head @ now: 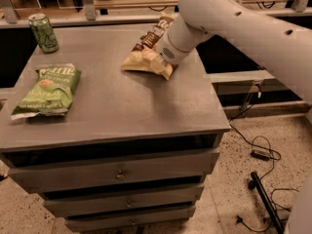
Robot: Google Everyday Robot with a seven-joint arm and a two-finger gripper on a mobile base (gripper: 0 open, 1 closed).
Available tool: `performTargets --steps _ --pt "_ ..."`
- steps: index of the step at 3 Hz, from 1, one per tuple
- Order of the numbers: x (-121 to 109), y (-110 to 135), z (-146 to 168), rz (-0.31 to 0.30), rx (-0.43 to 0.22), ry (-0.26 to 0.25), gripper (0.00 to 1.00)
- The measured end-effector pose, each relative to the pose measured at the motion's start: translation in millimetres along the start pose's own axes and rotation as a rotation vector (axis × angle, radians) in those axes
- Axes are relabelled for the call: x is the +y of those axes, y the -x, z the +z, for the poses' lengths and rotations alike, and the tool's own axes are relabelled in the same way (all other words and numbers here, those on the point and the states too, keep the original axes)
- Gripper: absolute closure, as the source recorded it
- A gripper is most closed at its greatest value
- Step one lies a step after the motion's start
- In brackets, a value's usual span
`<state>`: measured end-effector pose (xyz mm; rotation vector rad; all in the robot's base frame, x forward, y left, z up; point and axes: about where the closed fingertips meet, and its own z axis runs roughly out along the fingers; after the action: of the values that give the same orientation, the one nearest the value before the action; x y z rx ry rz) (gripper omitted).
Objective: Move brown chip bag near green jalapeno chip bag
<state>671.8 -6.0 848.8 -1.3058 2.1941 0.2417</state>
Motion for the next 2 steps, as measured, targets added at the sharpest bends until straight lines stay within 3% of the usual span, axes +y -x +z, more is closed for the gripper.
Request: performTargets --steps 2 --pt "-0.1 0.3 -0.4 0.000 0.000 0.000 1.00"
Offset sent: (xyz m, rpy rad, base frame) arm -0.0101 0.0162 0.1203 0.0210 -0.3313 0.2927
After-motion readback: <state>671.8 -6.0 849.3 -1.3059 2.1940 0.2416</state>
